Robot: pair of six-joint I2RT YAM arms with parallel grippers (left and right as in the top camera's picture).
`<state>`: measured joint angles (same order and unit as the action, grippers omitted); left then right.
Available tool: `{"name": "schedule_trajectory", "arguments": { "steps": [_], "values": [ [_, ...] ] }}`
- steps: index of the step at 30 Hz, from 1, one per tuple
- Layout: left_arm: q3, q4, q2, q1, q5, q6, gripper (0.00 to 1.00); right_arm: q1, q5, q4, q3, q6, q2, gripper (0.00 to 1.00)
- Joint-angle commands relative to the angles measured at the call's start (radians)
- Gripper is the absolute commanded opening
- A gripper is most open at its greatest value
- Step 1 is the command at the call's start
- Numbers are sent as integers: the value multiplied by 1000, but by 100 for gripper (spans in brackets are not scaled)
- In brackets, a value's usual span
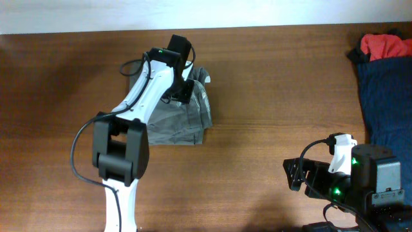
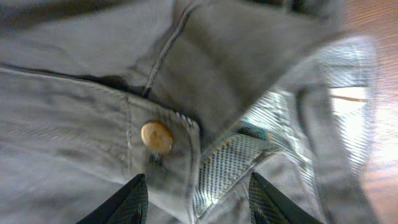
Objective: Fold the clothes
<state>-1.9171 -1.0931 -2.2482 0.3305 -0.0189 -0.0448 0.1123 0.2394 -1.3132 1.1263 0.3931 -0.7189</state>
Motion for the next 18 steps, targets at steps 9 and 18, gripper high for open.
{"name": "schedule_trajectory", "arguments": {
  "steps": [9, 18],
  "values": [
    [-19, 9, -46, -6, -129, 16, 48, 6, -16, 0, -3, 8, -1, 99],
    [-88, -27, -46, -2, -115, 16, 42, 6, -16, 0, -3, 8, -1, 99]
  ]
}}
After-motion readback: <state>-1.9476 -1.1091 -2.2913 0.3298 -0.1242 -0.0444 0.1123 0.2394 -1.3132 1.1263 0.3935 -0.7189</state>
